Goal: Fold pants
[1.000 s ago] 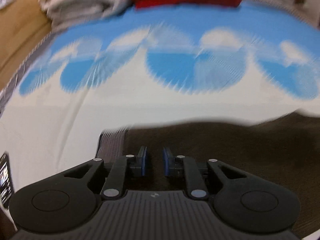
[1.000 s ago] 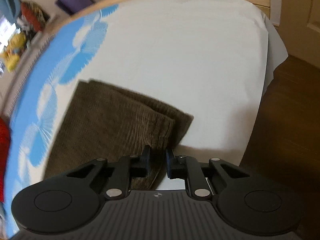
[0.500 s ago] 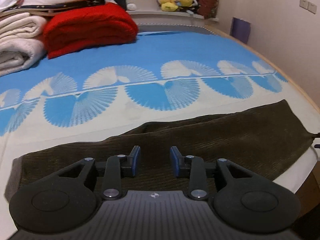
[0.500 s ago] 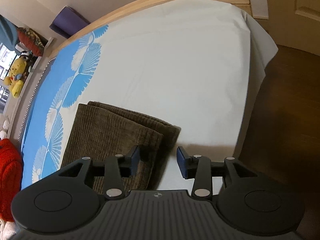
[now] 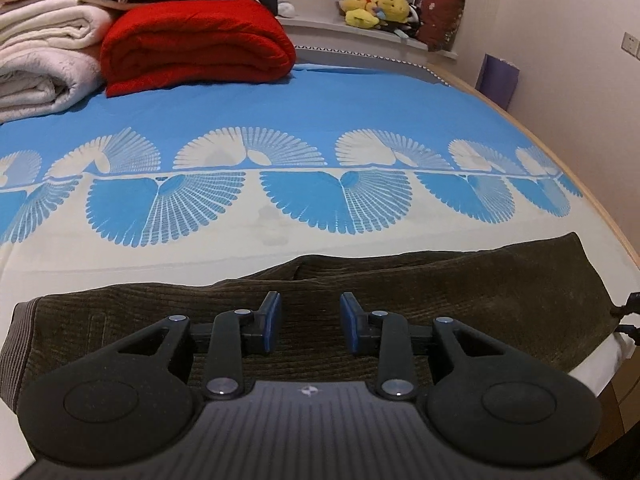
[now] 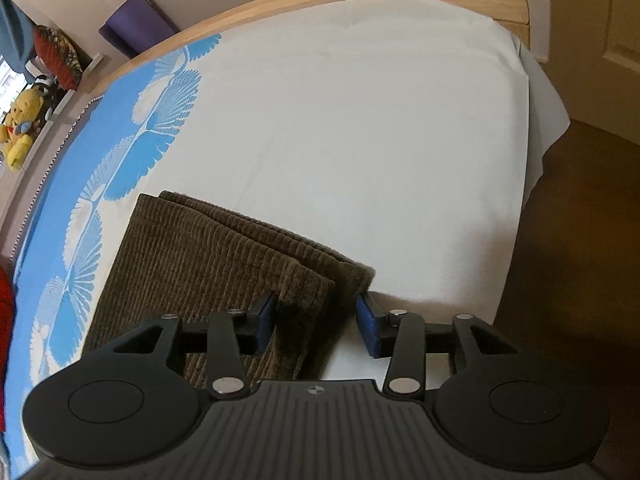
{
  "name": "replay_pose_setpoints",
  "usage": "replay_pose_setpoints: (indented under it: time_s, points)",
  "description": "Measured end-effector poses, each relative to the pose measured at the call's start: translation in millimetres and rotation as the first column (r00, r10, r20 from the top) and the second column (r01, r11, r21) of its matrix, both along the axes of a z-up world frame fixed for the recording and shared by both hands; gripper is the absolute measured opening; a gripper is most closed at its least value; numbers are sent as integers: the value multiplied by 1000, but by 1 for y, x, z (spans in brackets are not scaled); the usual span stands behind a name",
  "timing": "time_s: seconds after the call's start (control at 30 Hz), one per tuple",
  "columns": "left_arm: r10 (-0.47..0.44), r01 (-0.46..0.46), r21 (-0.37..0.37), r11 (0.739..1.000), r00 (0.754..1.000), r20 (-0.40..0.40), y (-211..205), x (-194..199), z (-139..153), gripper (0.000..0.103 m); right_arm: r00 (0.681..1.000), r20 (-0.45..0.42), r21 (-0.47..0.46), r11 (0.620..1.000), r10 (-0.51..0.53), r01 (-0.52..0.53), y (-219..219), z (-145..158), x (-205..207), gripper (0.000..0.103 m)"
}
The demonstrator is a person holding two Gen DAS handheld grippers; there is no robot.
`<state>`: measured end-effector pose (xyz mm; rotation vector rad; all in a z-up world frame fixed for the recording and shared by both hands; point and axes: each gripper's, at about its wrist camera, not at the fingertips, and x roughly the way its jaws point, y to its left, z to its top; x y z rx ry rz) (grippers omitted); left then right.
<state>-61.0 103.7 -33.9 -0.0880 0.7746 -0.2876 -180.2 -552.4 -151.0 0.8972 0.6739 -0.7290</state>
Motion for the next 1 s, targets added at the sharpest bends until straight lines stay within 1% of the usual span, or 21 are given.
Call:
replay_pose_setpoints:
  time_s: [0.13, 0.23, 0.27, 0.33, 0.37, 0.43, 0.47, 0.53, 0.57, 0.6, 0.63, 0.67, 0.7, 0.73, 0.8, 0.83, 0.87, 0.9, 0.93, 0.97, 1.0]
  points:
    - [22, -22, 5, 1000, 1000, -7, 5, 0, 0, 36, 1000, -1, -37, 999, 2, -2, 7, 6, 0, 30]
    - [42, -43, -2, 999, 999, -16, 12, 1, 0, 36, 1000, 30, -82, 997, 0, 3, 16, 21, -1, 24]
    - [54, -54, -5, 999, 998, -18, 17, 1, 1, 36, 999, 45, -102, 995, 2, 3, 20, 28, -2, 18]
    - [73, -74, -9, 997, 997, -22, 24, 0, 2, 36, 997, 73, -195, 981, 35, -20, 39, 50, 0, 16]
    - [89, -89, -14, 996, 996, -26, 30, 0, 2, 36, 994, 85, -264, 963, 69, -44, 53, 64, 3, 15]
    - [110, -111, -29, 993, 993, -32, 39, -2, 3, 36, 976, 124, -412, 904, 177, -112, 94, 94, 11, 15]
    - [119, -120, -33, 992, 992, -33, 44, -4, 3, 36, 960, 137, -476, 866, 244, -152, 118, 107, 15, 14]
    - [137, -138, -31, 990, 990, -37, 54, -7, 3, 36, 907, 131, -606, 757, 399, -245, 180, 129, 23, 14]
    - [145, -146, -33, 989, 989, -36, 61, -10, 4, 36, 870, 120, -660, 693, 479, -291, 213, 137, 25, 14]
    - [153, -154, -35, 987, 988, -34, 66, -12, 4, 36, 822, 106, -703, 627, 559, -335, 247, 142, 25, 14]
    - [160, -161, -36, 986, 987, -35, 71, -14, 4, 36, 764, 78, -746, 546, 640, -382, 284, 144, 22, 14]
    - [172, -173, -39, 984, 984, -39, 79, -16, 3, 36, 694, 25, -789, 441, 720, -429, 325, 141, 18, 14]
    - [182, -184, -43, 982, 982, -46, 85, -18, 2, 36, 629, -28, -812, 350, 777, -468, 356, 137, 14, 14]
    - [190, -193, -48, 980, 980, -50, 91, -19, 2, 36, 540, -98, -822, 238, 836, -517, 390, 127, 9, 14]
    - [208, -211, -58, 976, 977, -54, 103, -21, 2, 36, 376, -234, -795, 46, 897, -605, 444, 99, 3, 14]
    - [213, -216, -61, 974, 975, -56, 108, -21, 2, 36, 269, -332, -733, -68, 904, -677, 469, 77, 4, 15]
    - [217, -221, -64, 973, 974, -61, 113, -22, 2, 36, 184, -410, -665, -155, 893, -730, 486, 55, 5, 15]
    - [217, -222, -68, 973, 974, -67, 116, -22, 1, 36, 118, -477, -601, -225, 871, -767, 499, 34, 5, 14]
    - [217, -222, -70, 973, 974, -72, 117, -22, 1, 36, 63, -527, -541, -277, 848, -794, 508, 17, 6, 15]
    - [216, -221, -70, 973, 973, -77, 119, -22, 0, 36, 14, -554, -493, -315, 832, -811, 513, 6, 5, 16]
    - [215, -221, -73, 973, 973, -79, 120, -22, 0, 36, -12, -571, -474, -341, 821, -812, 518, 0, 2, 18]
